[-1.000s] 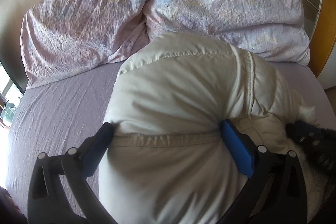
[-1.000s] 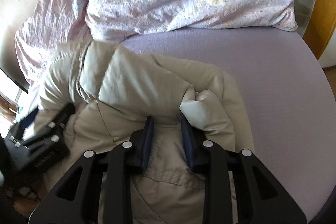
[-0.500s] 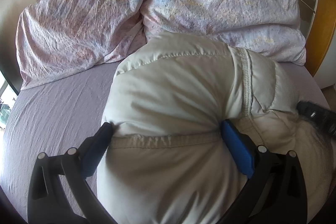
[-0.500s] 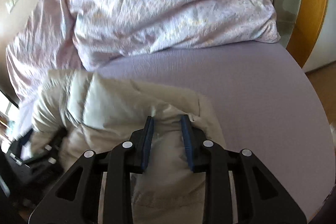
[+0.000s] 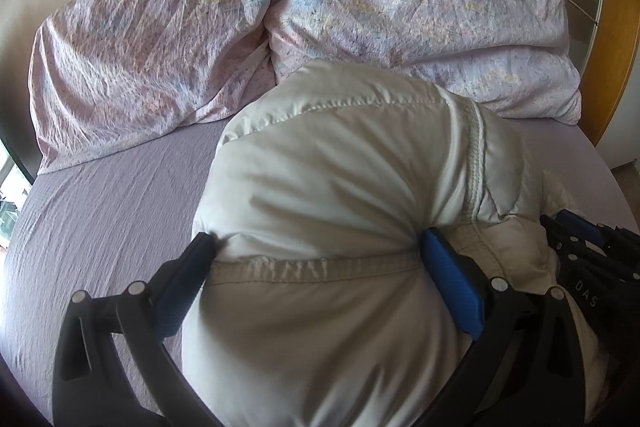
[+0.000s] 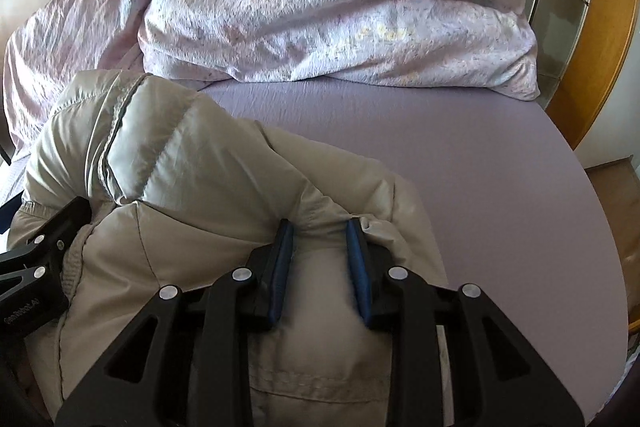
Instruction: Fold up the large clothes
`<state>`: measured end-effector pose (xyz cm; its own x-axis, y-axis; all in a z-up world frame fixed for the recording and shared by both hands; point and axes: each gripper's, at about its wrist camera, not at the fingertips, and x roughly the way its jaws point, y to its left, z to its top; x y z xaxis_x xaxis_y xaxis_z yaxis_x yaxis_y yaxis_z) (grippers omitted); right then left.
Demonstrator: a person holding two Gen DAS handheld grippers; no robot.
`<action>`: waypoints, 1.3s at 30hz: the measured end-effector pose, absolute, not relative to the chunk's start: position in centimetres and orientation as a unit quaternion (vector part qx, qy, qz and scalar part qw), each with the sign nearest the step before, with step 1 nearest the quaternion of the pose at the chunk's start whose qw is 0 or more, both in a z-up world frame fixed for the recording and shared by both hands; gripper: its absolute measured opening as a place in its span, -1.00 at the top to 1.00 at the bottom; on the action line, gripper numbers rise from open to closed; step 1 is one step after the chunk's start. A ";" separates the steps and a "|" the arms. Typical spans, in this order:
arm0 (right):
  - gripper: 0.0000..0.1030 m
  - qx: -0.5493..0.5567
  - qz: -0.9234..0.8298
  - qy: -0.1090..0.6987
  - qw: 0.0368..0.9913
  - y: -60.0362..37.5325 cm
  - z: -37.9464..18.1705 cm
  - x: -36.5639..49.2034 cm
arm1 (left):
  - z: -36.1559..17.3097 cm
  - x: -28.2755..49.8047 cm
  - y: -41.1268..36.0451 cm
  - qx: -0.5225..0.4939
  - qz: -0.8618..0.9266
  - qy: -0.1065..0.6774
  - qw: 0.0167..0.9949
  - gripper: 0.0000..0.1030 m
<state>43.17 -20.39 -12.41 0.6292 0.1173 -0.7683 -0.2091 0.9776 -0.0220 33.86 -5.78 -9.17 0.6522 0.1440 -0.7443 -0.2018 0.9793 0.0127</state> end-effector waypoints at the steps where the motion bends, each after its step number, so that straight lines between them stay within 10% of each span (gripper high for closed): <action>1: 0.41 -0.057 0.091 0.422 0.900 -20.3 -12.5 43.2 | -9.2 33.9 -5.8 -0.035 0.096 0.406 0.908 -0.97; 39: 0.41 -0.048 0.104 0.405 0.907 -20.6 -12.8 43.1 | -9.6 33.7 -5.8 -0.030 0.101 0.379 0.919 -0.97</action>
<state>43.14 -20.64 -12.81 0.6509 0.1495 -0.7443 -0.2280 0.9737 -0.0038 33.67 -5.78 -9.64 0.6917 0.1633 -0.7035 -0.2086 0.9777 0.0219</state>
